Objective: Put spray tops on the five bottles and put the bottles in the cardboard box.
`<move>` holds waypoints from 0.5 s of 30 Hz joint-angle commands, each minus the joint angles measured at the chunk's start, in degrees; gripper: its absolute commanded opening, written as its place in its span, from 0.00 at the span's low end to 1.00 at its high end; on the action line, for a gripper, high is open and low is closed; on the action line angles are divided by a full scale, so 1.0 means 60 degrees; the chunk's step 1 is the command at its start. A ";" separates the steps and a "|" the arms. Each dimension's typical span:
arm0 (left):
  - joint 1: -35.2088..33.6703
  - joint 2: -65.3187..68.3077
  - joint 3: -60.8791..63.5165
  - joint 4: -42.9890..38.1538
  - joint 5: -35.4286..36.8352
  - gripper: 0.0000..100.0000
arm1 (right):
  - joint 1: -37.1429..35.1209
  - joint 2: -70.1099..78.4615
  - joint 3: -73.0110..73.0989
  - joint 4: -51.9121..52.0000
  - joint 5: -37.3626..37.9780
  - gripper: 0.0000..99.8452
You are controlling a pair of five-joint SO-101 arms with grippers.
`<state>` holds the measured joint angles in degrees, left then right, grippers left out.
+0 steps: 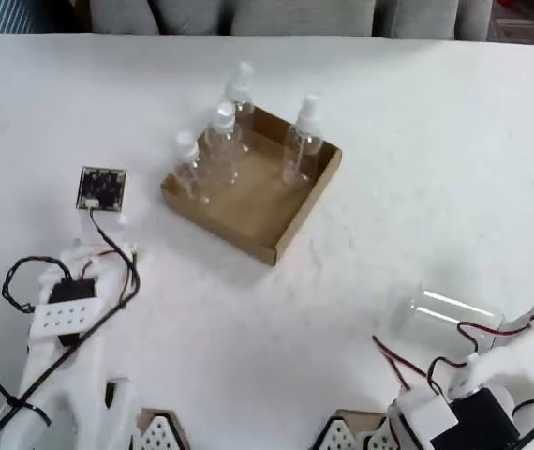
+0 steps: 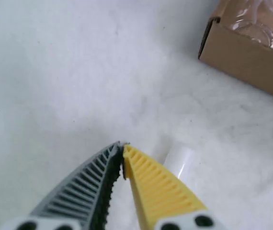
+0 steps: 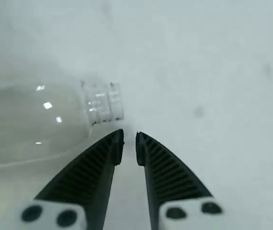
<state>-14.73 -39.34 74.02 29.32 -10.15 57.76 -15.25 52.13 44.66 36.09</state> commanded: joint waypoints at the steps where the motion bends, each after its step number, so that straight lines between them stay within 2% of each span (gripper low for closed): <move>1: -0.0022 0.0066 -0.0073 -0.0249 -0.0088 0.02 | 0.0051 -0.0286 0.0073 -0.0886 -0.0103 0.02; 8: -0.0022 0.0066 -0.0073 -0.0249 -0.0088 0.02 | -0.0344 -0.0271 -0.0073 -0.1267 -0.1011 0.02; 12: -0.0022 0.0066 -0.0073 -0.0249 -0.0088 0.02 | -0.1033 -0.0271 -0.0088 -0.1267 -0.1084 0.02; 15: -0.0022 0.0066 -0.0073 -0.0249 -0.0088 0.02 | -0.1443 -0.0286 -0.0147 -0.1414 -0.1773 0.02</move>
<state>-14.73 -38.99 74.02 29.32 -10.15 51.60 -15.25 52.92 37.80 28.35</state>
